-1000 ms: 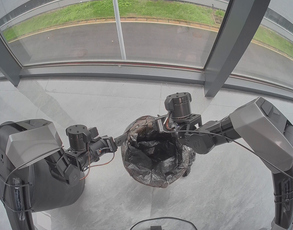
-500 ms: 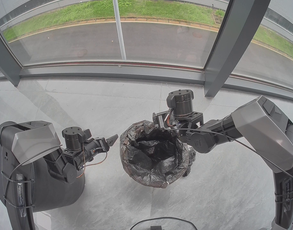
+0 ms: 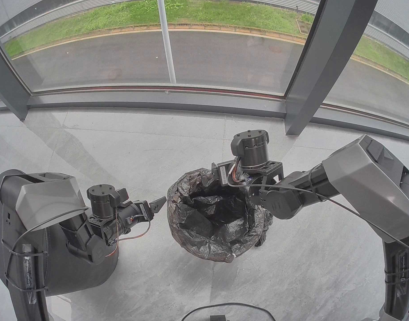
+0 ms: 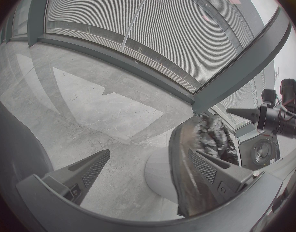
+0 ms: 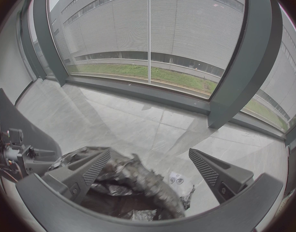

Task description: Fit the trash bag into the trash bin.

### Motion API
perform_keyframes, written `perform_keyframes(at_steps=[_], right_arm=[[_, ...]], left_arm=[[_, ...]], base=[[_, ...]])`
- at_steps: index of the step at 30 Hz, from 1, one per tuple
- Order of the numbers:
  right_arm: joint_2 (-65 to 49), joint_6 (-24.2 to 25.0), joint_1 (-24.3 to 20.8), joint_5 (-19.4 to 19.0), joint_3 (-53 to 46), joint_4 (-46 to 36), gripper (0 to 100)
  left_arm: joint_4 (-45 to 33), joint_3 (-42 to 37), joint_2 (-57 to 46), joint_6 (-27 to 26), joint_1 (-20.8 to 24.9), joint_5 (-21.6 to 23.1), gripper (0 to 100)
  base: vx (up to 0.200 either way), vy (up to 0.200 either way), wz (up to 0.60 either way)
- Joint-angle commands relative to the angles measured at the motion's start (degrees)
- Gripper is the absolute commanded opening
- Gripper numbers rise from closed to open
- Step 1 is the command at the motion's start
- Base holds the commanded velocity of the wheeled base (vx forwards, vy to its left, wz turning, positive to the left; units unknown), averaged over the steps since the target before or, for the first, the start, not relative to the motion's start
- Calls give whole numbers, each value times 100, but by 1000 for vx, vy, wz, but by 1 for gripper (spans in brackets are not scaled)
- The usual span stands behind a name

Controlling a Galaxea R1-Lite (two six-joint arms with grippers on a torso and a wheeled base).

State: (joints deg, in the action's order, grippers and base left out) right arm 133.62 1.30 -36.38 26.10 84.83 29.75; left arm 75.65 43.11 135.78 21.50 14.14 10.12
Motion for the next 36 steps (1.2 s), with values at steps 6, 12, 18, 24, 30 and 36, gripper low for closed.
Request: perform_keyframes(at_steps=[6,12,18,24,30,36], right_arm=[[-3,467,-810,-281,-617,-4,100],[428,467,-766,-290,-485,-4,100],[999,414,-634,-307,314,-4,100],[1474,274,-361,-255,868,-74,100],[1667,221,-317,-255,921,-39,100],[1667,239,-326,-246,912,-21,100]], left_arm=[[520,-1287,-1247,223,370,17,100],[960,-1428,-1115,592,370,25,100],[1092,-1445,-1027,662,370,25,100],[1171,-1516,-1062,662,361,25,100],[1285,-1542,-851,636,396,8,100],[1294,-1551,-878,636,405,-1,100]], base=[[0,0,0],[0,0,0],[0,0,0],[0,0,0],[0,0,0],[0,0,0]])
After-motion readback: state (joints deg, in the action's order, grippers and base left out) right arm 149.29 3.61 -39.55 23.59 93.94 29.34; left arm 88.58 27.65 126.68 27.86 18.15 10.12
